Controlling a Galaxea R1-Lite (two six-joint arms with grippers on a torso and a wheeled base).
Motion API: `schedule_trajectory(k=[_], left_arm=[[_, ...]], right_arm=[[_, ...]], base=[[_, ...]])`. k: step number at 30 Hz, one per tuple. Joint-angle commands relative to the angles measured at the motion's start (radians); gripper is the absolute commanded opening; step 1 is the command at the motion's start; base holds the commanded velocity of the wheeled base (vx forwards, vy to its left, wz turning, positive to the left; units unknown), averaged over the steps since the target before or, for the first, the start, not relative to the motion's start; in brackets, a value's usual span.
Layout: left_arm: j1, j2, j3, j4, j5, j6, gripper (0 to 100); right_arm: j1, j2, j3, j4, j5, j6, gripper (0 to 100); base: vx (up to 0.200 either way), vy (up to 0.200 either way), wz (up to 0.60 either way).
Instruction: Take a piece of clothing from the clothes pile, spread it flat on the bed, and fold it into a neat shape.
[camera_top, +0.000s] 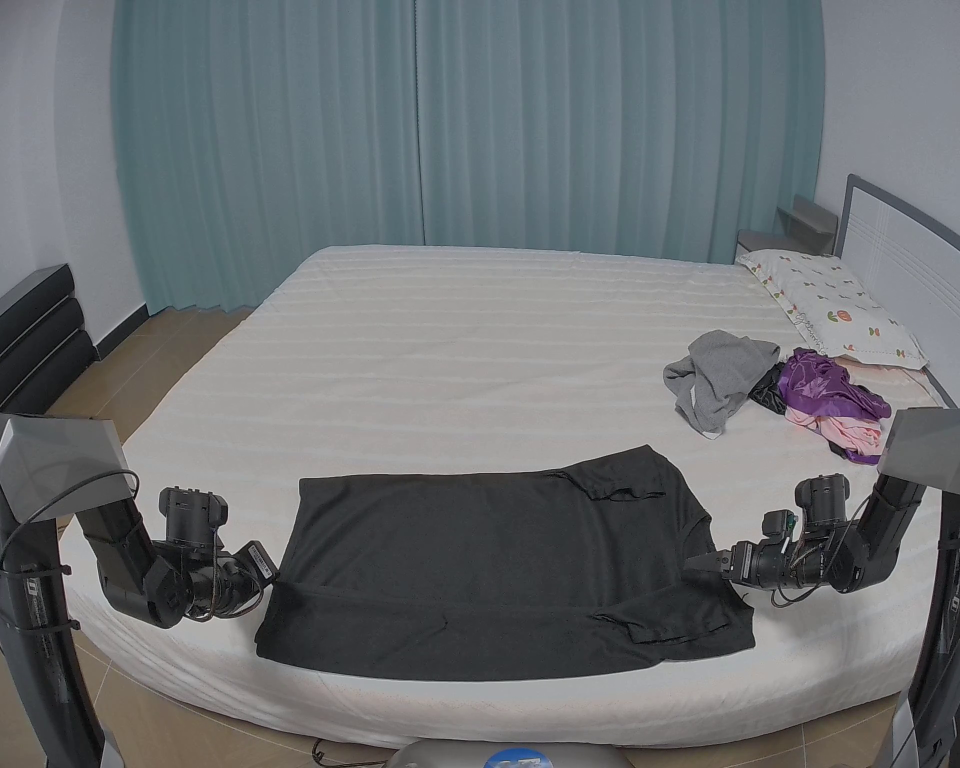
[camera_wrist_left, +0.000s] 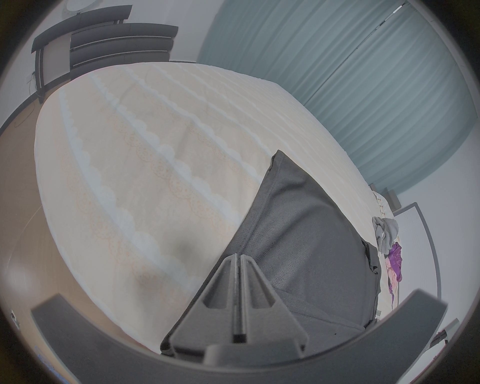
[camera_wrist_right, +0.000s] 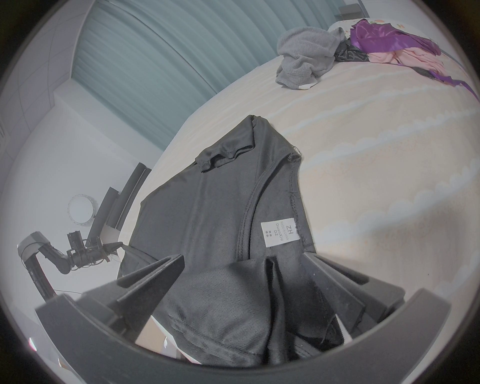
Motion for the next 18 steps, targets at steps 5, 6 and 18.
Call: schedule_trajectory(k=[5,6,18], left_arm=[[-0.001,0.003,-0.001,-0.001,0.001,0.000,0],[-0.001,0.003,-0.001,0.001,-0.001,0.000,0],[0.001,0.005,0.000,-0.001,0.001,0.000,0]], right_arm=[[0.001,-0.004,0.035,0.000,0.006,-0.025,100],[0.002,-0.002,0.035,0.000,0.006,-0.032,100],[0.004,0.008,0.038,0.008,-0.023,-0.092,0]], base=[[0.000,0.000,0.00],[0.000,0.000,0.00],[0.000,0.000,0.00]])
